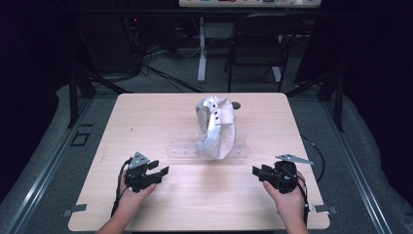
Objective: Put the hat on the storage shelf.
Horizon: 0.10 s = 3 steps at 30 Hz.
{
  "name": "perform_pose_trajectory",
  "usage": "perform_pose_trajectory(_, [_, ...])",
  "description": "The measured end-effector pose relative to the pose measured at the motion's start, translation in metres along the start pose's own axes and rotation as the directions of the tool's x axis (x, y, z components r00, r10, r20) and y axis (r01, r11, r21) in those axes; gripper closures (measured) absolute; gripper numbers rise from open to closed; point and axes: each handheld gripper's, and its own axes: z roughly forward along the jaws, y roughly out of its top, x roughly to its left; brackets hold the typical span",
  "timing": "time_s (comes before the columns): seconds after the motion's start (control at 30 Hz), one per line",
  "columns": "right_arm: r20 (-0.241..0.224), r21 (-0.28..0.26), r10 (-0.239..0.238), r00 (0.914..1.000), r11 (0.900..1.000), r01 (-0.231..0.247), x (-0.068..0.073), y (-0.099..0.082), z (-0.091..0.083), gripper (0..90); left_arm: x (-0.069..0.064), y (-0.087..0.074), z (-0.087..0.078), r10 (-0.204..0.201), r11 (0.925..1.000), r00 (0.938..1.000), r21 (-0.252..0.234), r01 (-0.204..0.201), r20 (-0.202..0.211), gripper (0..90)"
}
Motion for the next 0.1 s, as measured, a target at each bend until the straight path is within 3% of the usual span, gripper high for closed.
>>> perform_pose_trajectory(0.1, [0.008,-0.026,-0.005,0.9999,0.9996,0.006,-0.0030,-0.0032,-0.0014,54.8,-0.0026,-0.0005,0.0038,0.016,0.9999,0.9998,0.002,-0.016,0.008,47.5])
